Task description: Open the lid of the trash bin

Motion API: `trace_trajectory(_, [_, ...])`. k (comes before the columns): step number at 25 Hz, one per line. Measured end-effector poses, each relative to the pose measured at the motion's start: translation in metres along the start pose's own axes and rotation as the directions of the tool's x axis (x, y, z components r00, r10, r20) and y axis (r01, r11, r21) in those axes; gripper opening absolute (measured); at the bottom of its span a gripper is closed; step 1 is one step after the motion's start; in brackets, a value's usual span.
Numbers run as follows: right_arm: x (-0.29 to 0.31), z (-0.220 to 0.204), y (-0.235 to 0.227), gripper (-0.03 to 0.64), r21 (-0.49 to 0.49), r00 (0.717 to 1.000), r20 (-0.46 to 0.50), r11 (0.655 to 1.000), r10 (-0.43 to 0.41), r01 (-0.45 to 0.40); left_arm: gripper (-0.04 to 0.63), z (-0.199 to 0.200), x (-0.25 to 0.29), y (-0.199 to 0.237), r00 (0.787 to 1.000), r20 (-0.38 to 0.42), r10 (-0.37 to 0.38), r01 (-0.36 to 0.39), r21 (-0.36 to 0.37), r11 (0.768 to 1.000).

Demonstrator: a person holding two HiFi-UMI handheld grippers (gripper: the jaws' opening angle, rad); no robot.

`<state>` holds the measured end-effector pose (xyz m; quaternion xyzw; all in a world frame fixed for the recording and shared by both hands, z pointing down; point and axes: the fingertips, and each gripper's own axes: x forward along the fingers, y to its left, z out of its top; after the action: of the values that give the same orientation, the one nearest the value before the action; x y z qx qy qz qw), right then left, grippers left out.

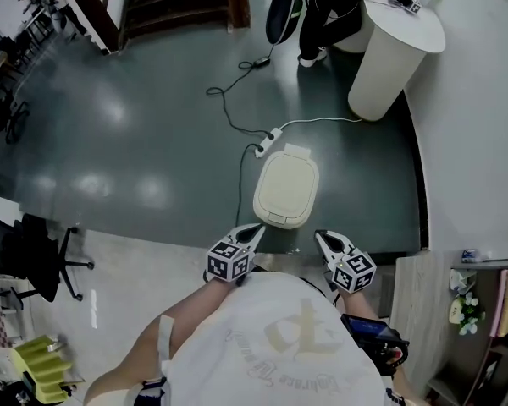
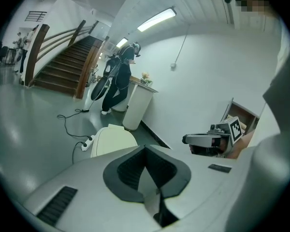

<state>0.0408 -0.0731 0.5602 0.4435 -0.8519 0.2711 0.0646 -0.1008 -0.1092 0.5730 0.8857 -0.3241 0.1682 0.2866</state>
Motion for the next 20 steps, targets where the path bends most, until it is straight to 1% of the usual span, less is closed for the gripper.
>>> trace_trajectory(5, [0.018,0.015,-0.02,0.005,0.042,0.999,0.038,0.998,-0.037,0.036,0.015,0.013,0.028,0.018,0.998,-0.044,-0.047,0.049,0.032,0.998])
trace_trajectory(10, [0.027,0.025,-0.034,0.005,0.044,0.995,0.05,0.996,-0.085,0.083,0.015,0.011,0.048,0.032,0.993,-0.091,-0.078,0.082,0.045,0.996])
trace_trajectory(16, [0.029,0.026,-0.04,0.005,0.037,0.991,0.045,0.992,-0.124,0.122,0.015,0.004,0.066,0.029,0.982,-0.144,-0.121,0.132,0.073,0.989])
trace_trajectory(20, [0.028,0.023,-0.042,0.005,0.02,0.99,0.037,0.991,-0.136,0.135,0.015,-0.009,0.076,0.026,0.973,-0.188,-0.132,0.152,0.101,0.983])
